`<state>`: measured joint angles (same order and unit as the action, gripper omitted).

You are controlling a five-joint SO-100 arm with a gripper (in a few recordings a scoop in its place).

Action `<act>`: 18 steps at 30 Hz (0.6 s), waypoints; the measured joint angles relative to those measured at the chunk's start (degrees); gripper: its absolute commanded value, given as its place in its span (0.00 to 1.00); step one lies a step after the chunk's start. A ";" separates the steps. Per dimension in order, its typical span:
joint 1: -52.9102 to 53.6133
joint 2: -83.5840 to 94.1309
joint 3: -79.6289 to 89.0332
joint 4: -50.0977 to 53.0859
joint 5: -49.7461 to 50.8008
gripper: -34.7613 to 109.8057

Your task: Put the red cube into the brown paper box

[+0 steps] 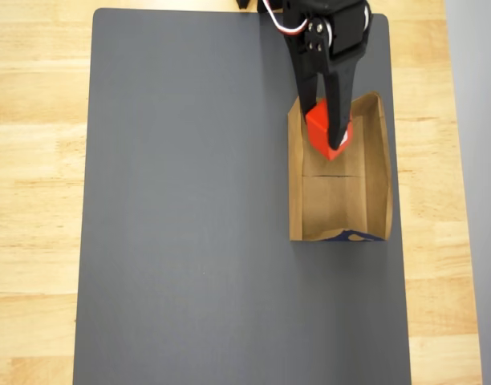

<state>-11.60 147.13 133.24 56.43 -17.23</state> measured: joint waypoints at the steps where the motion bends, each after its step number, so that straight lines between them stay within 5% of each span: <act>1: -0.79 -0.53 0.00 -0.35 0.70 0.24; 7: -4.39 -3.87 4.57 -6.59 2.90 0.25; 18: -3.16 -4.83 9.14 -14.41 4.04 0.45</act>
<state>-14.77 142.29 142.38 42.01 -13.18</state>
